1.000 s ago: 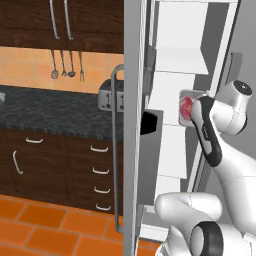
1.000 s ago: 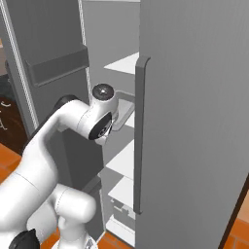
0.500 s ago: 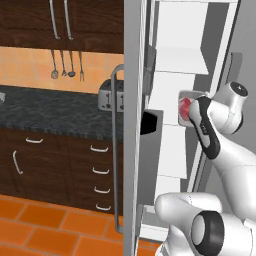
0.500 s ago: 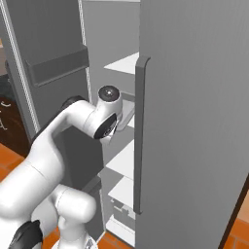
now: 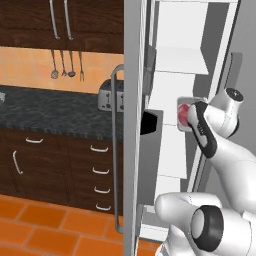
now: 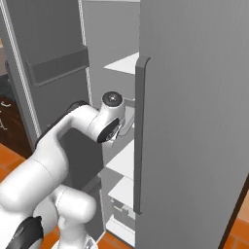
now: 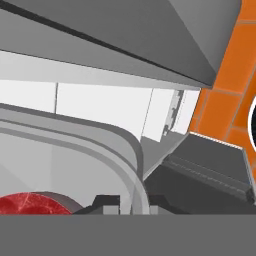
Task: Take the meat container that has the steak and place it on the second highest rack of the freezer. Then take the vegetable container that has the lemon wedge and mushroom and place it on the highest rack of the freezer.
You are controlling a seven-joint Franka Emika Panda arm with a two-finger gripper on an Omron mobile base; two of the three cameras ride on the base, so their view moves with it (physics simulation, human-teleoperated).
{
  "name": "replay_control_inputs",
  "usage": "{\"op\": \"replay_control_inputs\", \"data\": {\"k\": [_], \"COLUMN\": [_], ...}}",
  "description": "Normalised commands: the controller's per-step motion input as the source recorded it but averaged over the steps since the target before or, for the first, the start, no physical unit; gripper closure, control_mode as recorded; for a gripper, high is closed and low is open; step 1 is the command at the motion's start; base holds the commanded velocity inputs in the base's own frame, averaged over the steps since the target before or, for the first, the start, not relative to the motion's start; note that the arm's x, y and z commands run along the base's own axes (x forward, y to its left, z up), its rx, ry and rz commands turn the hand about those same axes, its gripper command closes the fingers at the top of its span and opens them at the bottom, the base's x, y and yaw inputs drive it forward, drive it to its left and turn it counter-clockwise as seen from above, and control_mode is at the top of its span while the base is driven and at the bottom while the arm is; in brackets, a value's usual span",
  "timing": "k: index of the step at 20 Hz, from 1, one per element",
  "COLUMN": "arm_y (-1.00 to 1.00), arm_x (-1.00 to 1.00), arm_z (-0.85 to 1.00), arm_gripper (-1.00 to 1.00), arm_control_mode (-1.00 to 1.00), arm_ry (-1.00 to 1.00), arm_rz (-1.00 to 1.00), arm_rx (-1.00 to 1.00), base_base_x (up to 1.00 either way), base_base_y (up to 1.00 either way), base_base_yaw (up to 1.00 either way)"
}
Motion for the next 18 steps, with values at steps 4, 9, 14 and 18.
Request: {"op": "replay_control_inputs", "data": {"k": [4,9,14,18], "arm_y": [0.0,0.04,-0.01,-0.11], "arm_x": [0.13,0.56,0.63,0.32], "arm_z": [-0.07,-0.01,0.0,0.0], "arm_gripper": [1.0,1.0,1.0,1.0], "arm_control_mode": [-1.0,-1.0,-1.0,-1.0], "arm_ry": [0.0,0.03,0.02,0.0], "arm_rz": [-0.05,-0.02,0.0,0.0], "arm_rx": [0.0,0.0,0.0,0.0], "base_base_x": [0.0,0.0,0.0,0.0], "base_base_y": [0.0,0.0,0.0,0.0], "base_base_yaw": [0.0,0.0,0.0,0.0]}}
